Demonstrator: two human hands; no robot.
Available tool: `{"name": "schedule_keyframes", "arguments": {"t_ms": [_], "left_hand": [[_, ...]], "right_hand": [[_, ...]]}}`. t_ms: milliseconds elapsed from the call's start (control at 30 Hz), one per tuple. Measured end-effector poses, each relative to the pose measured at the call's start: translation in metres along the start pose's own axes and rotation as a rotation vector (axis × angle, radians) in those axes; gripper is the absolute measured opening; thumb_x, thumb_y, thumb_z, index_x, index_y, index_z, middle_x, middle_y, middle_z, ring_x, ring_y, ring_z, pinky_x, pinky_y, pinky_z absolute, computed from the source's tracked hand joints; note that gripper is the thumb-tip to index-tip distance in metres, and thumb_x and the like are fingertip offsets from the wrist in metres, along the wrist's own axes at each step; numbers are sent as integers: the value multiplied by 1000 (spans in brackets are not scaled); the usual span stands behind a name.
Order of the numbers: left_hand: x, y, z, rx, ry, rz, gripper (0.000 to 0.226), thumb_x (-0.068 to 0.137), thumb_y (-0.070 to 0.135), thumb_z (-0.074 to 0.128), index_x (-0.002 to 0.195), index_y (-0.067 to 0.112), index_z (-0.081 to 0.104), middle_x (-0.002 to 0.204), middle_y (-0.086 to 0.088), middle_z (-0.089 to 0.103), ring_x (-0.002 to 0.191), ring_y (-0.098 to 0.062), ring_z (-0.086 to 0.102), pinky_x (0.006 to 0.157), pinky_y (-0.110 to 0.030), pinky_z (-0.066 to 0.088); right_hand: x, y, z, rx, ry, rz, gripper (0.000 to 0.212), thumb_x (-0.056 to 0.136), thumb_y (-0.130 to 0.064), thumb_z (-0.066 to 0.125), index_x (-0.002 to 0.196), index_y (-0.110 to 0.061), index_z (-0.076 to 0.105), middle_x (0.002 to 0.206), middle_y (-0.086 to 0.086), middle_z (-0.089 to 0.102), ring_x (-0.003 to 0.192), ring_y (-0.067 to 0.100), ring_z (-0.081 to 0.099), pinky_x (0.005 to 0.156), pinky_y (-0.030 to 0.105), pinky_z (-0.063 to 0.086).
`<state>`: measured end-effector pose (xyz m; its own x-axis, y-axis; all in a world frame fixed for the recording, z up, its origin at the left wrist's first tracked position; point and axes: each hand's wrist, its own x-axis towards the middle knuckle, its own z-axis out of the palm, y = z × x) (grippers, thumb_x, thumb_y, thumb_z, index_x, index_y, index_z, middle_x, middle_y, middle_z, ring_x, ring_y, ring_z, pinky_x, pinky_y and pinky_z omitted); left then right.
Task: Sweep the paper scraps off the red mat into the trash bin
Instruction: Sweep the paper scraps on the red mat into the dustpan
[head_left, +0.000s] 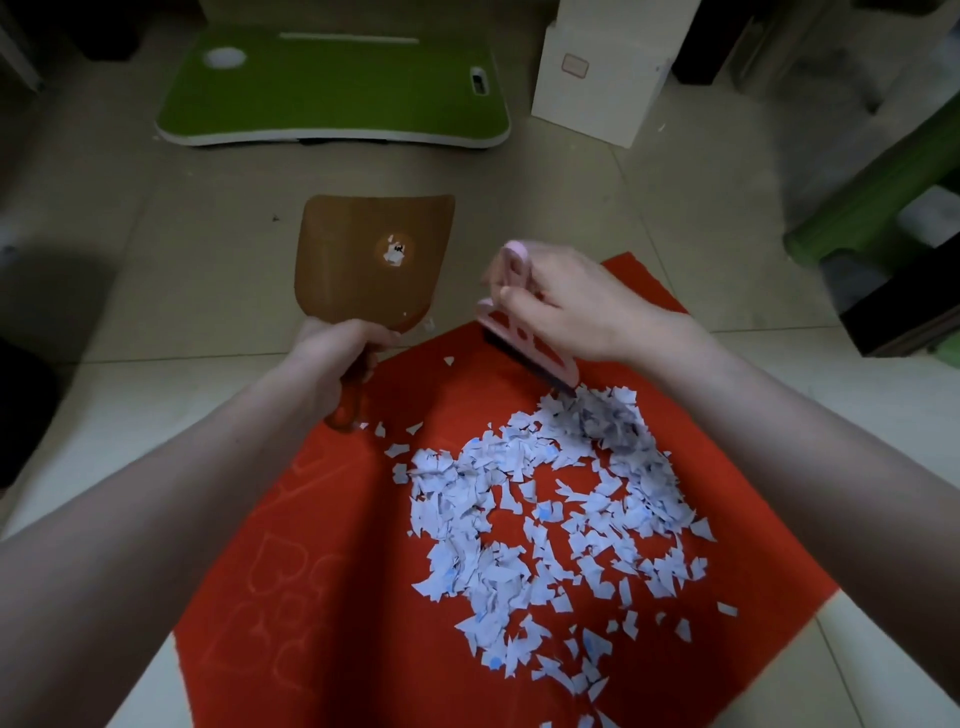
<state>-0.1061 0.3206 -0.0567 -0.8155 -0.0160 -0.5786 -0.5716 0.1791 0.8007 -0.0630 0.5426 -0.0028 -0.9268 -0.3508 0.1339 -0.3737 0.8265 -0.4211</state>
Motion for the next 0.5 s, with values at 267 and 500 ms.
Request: {"name": "schedule_keyframes", "arguments": {"t_ms": [267,500], "left_hand": [[12,-8,-13,-47,42,8,18,75,2,72,72,7,55,45,-1,46,28,-7,38,33,-13,31],[30,-12,-18,-124,91,-16,20,70,3,75,70,9,56,62,-6,50,48,-15,40,53,-24,35]], "right_hand": [[65,23,75,-132,-246,208,21,94,-4,42,107,-11,56,121,4,63,117,24,56,77,20,37],[120,31,122,-239,-442,363,33,99,-24,45,127,-8,54,125,12,58,113,27,56,88,29,42]]}}
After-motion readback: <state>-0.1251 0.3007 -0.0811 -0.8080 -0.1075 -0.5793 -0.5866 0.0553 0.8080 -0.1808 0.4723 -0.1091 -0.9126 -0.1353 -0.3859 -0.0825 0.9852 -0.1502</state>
